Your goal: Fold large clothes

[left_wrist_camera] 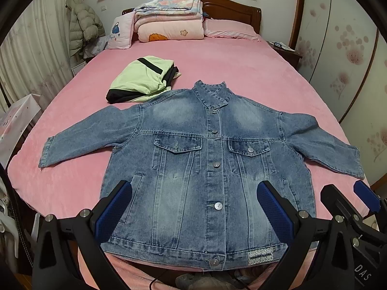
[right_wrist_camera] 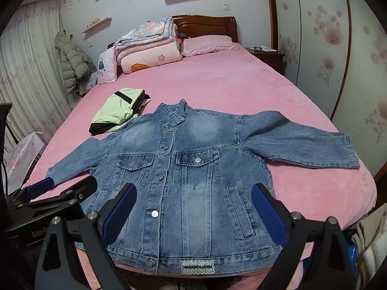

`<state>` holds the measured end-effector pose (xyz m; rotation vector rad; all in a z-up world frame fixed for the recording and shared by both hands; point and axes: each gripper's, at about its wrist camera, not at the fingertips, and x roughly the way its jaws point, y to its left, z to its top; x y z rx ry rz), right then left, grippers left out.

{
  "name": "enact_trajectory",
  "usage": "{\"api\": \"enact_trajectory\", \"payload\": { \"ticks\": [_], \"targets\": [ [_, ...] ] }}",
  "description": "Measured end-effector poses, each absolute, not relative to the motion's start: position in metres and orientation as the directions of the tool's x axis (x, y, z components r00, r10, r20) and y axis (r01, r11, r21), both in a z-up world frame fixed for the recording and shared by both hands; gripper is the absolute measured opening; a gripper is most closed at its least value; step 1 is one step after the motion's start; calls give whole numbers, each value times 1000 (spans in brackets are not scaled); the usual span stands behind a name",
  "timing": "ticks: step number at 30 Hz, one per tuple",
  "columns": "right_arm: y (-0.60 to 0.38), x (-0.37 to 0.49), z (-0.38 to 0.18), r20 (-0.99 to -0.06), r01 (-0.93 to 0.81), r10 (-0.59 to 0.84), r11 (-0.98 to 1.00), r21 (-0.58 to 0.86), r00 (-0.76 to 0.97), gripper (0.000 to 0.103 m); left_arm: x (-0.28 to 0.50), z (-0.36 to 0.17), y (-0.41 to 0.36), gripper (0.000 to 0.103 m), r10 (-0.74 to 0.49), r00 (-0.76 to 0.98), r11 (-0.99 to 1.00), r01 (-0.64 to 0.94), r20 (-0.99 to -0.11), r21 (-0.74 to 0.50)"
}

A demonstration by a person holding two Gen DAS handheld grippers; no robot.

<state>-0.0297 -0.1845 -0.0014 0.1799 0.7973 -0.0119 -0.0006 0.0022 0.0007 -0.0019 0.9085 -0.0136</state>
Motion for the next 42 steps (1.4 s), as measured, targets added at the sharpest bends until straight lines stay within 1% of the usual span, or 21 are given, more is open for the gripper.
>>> {"api": "enact_trajectory", "payload": {
  "ticks": [2, 6, 24, 33, 42],
  "targets": [
    [-183, -31, 0, -708, 64, 69, 985, 159, 703, 89, -1, 0, 3, 102, -11, 614, 1000, 8, -789, -7],
    [-183, -29, -4, -714, 54, 96, 981, 184, 693, 89, -3, -2, 5, 102, -11, 613, 1000, 6, -790, -9],
    [-189, -28, -8, -723, 63, 129, 971, 232, 679, 89, -2, 0, -3, 102, -10, 611, 1000, 21, -792, 4],
    [-195, -30, -7, -721, 64, 128, 971, 232, 681, 89, -3, 2, -11, 102, -13, 604, 1000, 24, -797, 2],
    [-205, -30, -2, -718, 75, 95, 977, 201, 690, 89, -2, 6, -24, 102, -15, 610, 999, 38, -792, 10]
  ]
}}
